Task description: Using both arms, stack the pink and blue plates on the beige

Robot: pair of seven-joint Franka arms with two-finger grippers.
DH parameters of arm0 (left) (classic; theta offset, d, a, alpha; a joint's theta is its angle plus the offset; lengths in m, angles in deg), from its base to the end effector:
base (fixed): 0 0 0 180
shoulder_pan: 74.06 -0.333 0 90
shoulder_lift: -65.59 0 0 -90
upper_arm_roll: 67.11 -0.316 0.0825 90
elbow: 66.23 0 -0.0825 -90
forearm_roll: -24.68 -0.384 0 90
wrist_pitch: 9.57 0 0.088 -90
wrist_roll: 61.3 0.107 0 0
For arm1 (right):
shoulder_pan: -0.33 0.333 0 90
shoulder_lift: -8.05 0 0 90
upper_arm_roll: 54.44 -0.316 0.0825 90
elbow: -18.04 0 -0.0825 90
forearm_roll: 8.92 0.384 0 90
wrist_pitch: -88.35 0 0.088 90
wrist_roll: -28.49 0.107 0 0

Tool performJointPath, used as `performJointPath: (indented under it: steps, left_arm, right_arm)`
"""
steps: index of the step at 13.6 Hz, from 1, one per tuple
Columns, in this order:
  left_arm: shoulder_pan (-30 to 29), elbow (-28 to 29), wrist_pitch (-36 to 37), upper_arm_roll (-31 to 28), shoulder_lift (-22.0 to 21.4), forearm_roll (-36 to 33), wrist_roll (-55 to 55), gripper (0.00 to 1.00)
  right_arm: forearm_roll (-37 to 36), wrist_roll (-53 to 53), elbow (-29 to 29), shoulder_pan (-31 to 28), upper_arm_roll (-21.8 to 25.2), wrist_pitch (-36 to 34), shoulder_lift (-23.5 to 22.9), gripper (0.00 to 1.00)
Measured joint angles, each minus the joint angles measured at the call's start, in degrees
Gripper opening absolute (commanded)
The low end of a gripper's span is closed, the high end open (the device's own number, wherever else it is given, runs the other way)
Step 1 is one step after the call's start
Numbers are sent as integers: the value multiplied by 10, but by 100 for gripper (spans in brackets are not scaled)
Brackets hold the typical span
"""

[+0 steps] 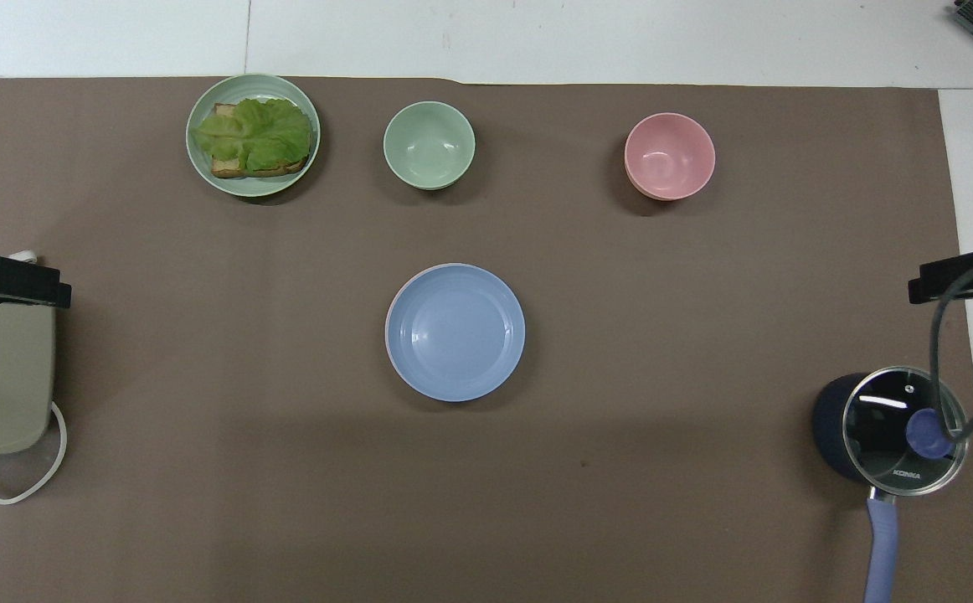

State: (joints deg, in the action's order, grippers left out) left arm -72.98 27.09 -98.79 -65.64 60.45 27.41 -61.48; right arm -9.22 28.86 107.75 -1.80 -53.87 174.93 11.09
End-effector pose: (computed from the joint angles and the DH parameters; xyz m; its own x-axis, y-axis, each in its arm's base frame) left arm 0.5242 -0.0292 0.6445 0.9990 -0.0419 0.0180 -0.0427 -0.9981 0.0454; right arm 0.5314 -0.0258 0.6505 0.9985 -0.0539 -0.0015 -0.0538 -0.9985 0.0047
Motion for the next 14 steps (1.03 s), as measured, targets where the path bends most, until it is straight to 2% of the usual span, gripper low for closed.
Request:
performJointPath:
  steps: [14]
  left_arm:
    - [0,0,0,0,0,0,0,100]
  right_arm:
    - [-1,13,10,5,-15,-9,15,100]
